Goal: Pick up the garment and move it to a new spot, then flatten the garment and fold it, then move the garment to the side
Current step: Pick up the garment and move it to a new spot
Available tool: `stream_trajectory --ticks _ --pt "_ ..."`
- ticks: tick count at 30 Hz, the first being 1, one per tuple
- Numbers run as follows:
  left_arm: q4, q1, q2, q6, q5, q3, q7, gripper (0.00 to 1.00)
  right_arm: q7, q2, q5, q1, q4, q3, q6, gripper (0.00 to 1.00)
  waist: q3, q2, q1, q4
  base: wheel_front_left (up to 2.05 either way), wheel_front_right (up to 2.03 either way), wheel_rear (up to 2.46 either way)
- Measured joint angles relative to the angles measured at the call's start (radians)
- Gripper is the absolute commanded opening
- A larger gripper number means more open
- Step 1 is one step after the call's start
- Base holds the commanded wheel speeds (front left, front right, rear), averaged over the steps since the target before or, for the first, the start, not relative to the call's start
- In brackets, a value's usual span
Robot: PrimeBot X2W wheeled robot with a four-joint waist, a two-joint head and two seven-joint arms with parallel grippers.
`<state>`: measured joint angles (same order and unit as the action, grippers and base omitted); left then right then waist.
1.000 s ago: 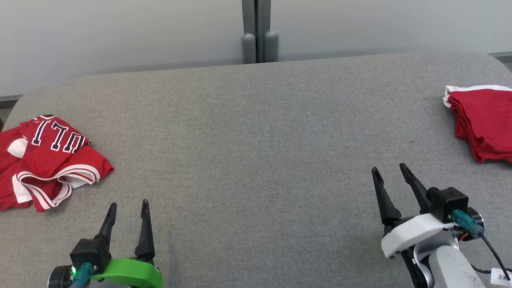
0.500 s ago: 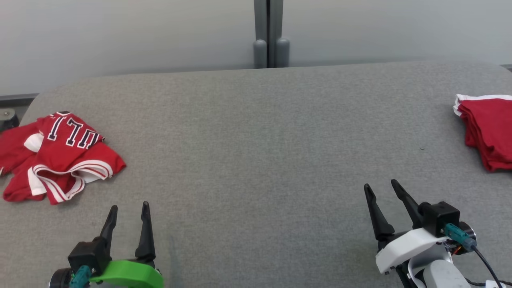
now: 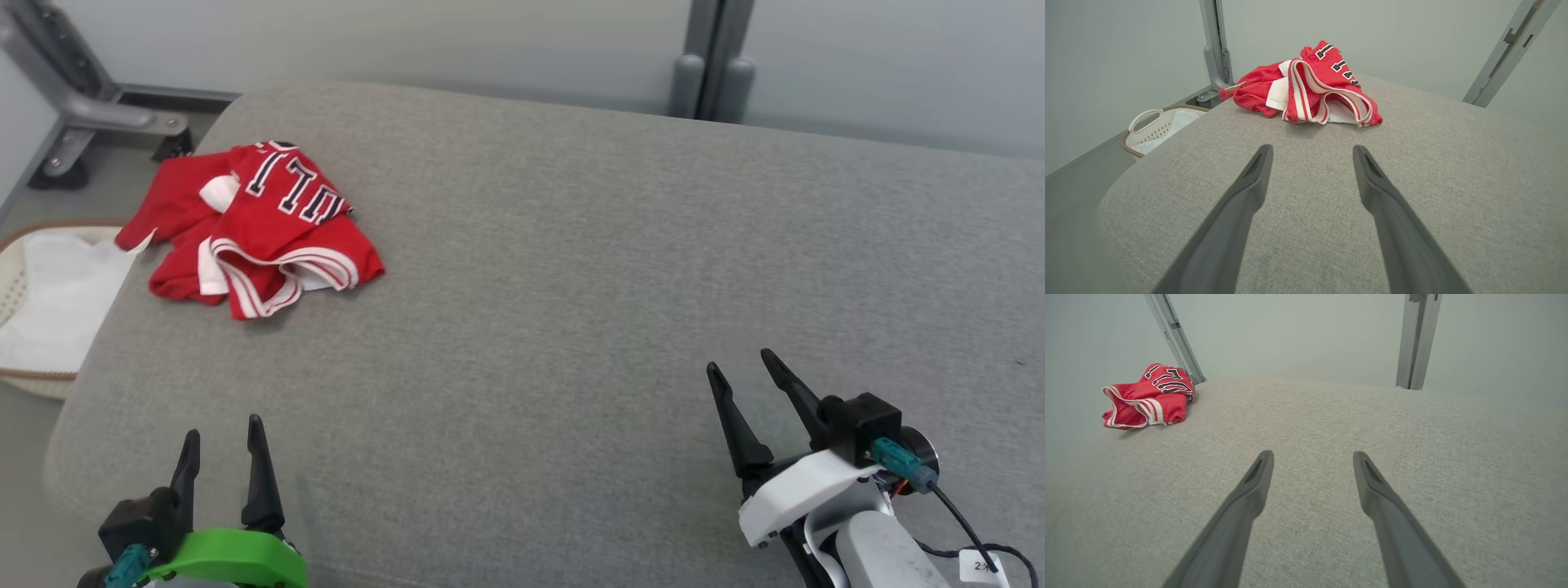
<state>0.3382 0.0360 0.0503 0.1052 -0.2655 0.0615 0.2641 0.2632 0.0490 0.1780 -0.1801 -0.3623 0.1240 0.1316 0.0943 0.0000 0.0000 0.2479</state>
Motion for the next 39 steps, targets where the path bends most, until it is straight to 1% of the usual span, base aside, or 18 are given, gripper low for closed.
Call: stream_trajectory --ticks 5,8,11,14,17,20,22,26,28,30,33,35,39 --pt "0.020 0.000 0.001 -0.003 -0.034 0.009 0.000 1.00 0.000 -0.001 0.000 -0.025 -0.017 0.024 0.000 1.00 0.019 0.0000 0.0000 0.090 0.00 0.00 0.00" --pt "0.032 0.002 0.000 -0.002 -0.051 0.011 0.000 1.00 0.000 -0.001 -0.009 -0.042 -0.028 0.025 0.000 1.00 0.034 0.0000 0.0000 0.134 0.00 0.00 0.00" --pt "0.042 0.016 0.000 0.001 -0.070 0.014 0.000 1.00 0.000 -0.001 -0.023 -0.057 -0.034 0.029 0.000 1.00 0.056 0.0000 0.0000 0.163 0.00 0.00 0.00" --pt "0.055 0.037 0.000 0.007 -0.095 0.020 0.000 1.00 0.000 -0.001 -0.033 -0.074 -0.034 0.030 0.000 1.00 0.085 0.0000 0.0000 0.177 0.00 0.00 0.00" --pt "0.078 0.075 0.000 0.014 -0.115 0.027 0.000 1.00 0.000 -0.001 -0.045 -0.082 -0.034 0.021 0.000 1.00 0.111 0.0000 0.0000 0.176 0.00 0.00 0.00" --pt "0.091 0.149 0.000 0.021 -0.110 0.031 0.000 1.00 0.000 -0.001 -0.068 -0.105 -0.022 0.010 0.000 1.00 0.144 0.0000 0.0000 0.164 0.00 0.00 0.00" --pt "0.092 0.213 0.009 0.022 -0.109 0.015 0.000 1.00 0.000 -0.001 -0.086 -0.118 -0.014 0.007 0.000 1.00 0.167 0.0000 0.0000 0.155 0.00 0.00 0.00" --pt "0.093 0.349 0.083 0.024 -0.164 -0.053 0.000 1.00 0.000 -0.001 -0.114 -0.136 0.013 -0.003 0.000 1.00 0.219 0.0000 0.0000 0.133 0.00 0.00 0.00" --pt "0.102 0.422 0.141 0.024 -0.196 -0.089 0.000 1.00 0.000 0.000 -0.126 -0.150 0.030 -0.006 0.000 1.00 0.249 0.0000 0.0000 0.120 0.00 0.00 0.00" --pt "0.113 0.481 0.186 0.024 -0.236 -0.126 0.000 1.00 0.000 0.000 -0.132 -0.162 0.042 -0.005 0.000 1.00 0.275 0.0000 0.0000 0.107 0.00 0.00 0.00" --pt "0.145 0.561 0.251 0.024 -0.291 -0.192 0.000 1.00 0.000 0.000 -0.143 -0.177 0.062 -0.001 0.000 1.00 0.314 0.0000 0.0000 0.086 0.00 0.00 0.00" --pt "0.191 0.616 0.294 0.024 -0.332 -0.229 0.000 1.00 0.000 0.000 -0.144 -0.189 0.076 0.003 0.000 1.00 0.340 0.0000 0.0000 0.068 0.00 0.00 0.00" --pt "0.291 0.693 0.325 0.024 -0.448 -0.315 0.000 1.00 0.001 -0.003 -0.153 -0.202 0.098 0.009 0.000 1.00 0.382 0.0000 0.0000 0.033 0.00 0.00 0.00"
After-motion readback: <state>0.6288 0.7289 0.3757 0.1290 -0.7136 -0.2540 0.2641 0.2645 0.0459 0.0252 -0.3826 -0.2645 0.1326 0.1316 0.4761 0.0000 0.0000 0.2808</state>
